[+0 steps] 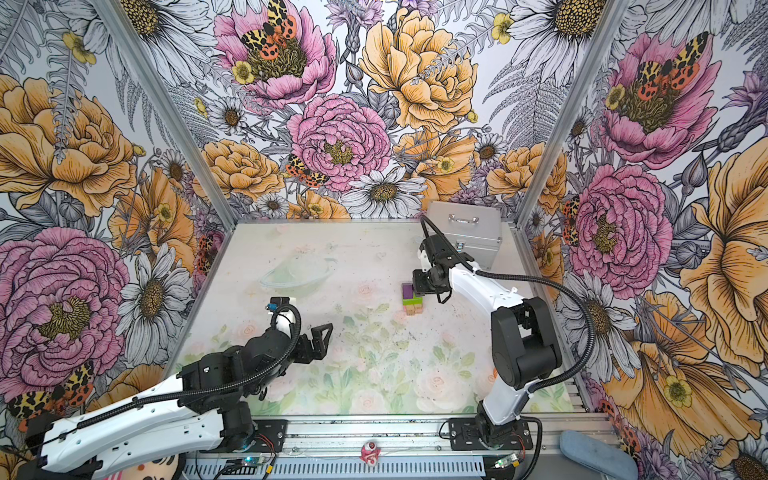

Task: Build the wood block tower
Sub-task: 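Open the right gripper to release the dark brown cube, then lift the open right gripper up off the stack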

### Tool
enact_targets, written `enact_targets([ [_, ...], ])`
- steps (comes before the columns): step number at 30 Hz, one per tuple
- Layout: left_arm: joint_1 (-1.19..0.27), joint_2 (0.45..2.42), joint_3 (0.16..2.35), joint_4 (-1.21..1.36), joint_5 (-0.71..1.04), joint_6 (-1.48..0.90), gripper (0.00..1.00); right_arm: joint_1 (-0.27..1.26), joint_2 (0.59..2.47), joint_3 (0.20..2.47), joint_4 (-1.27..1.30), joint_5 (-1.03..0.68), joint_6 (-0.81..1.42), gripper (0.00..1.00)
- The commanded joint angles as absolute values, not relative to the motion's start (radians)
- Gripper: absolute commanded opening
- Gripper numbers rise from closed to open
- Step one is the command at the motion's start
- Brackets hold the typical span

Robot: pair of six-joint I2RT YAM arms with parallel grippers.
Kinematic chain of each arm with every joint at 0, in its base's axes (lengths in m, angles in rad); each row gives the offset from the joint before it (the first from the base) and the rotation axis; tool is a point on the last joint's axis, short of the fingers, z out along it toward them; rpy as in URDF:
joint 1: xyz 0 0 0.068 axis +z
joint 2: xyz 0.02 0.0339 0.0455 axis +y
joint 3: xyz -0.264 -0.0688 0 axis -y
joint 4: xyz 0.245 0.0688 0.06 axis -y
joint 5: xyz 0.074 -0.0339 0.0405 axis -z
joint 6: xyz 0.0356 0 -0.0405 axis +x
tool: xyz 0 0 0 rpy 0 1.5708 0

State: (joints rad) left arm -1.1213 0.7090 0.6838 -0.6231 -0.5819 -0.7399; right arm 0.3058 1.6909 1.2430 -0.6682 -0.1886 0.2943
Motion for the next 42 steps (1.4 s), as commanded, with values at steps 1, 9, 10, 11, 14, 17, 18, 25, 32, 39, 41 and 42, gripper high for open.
enact_targets([
  [1, -1.113, 0.708, 0.713, -0.606, -0.566, -0.718, 0.99, 0.296, 1.651, 1.27, -0.651, -0.188, 0.295, 0.41],
  [9, -1.112, 0.709, 0.716, -0.607, -0.566, -0.716, 0.99, 0.294, 1.646, 1.268, -0.65, -0.188, 0.297, 0.42],
  [10, -1.112, 0.709, 0.716, -0.606, -0.566, -0.716, 0.99, 0.294, 1.645, 1.267, -0.65, -0.189, 0.296, 0.42],
  [11, -1.112, 0.71, 0.717, -0.607, -0.566, -0.716, 0.99, 0.294, 1.644, 1.269, -0.65, -0.189, 0.297, 0.42],
  [14, -1.112, 0.713, 0.718, -0.607, -0.566, -0.715, 0.99, 0.293, 1.635, 1.271, -0.65, -0.199, 0.301, 0.42],
  [17, -1.113, 0.715, 0.722, -0.607, -0.569, -0.712, 0.99, 0.29, 1.622, 1.278, -0.65, -0.21, 0.305, 0.43],
  [18, -1.112, 0.716, 0.726, -0.606, -0.571, -0.711, 0.99, 0.29, 1.616, 1.279, -0.65, -0.214, 0.305, 0.43],
  [25, -1.113, 0.718, 0.738, -0.606, -0.568, -0.706, 0.99, 0.272, 1.564, 1.271, -0.65, -0.167, 0.332, 0.38],
  [32, -1.114, 0.716, 0.739, -0.606, -0.569, -0.705, 0.99, 0.191, 1.568, 1.215, -0.649, -0.163, 0.374, 0.28],
  [39, -1.114, 0.715, 0.738, -0.606, -0.565, -0.707, 0.99, 0.182, 1.6, 1.186, -0.637, -0.185, 0.373, 0.26],
  [41, -1.114, 0.715, 0.738, -0.607, -0.566, -0.707, 0.99, 0.183, 1.61, 1.185, -0.631, -0.205, 0.369, 0.27],
  [42, -1.114, 0.715, 0.738, -0.607, -0.566, -0.707, 0.99, 0.182, 1.614, 1.184, -0.629, -0.207, 0.37, 0.26],
])
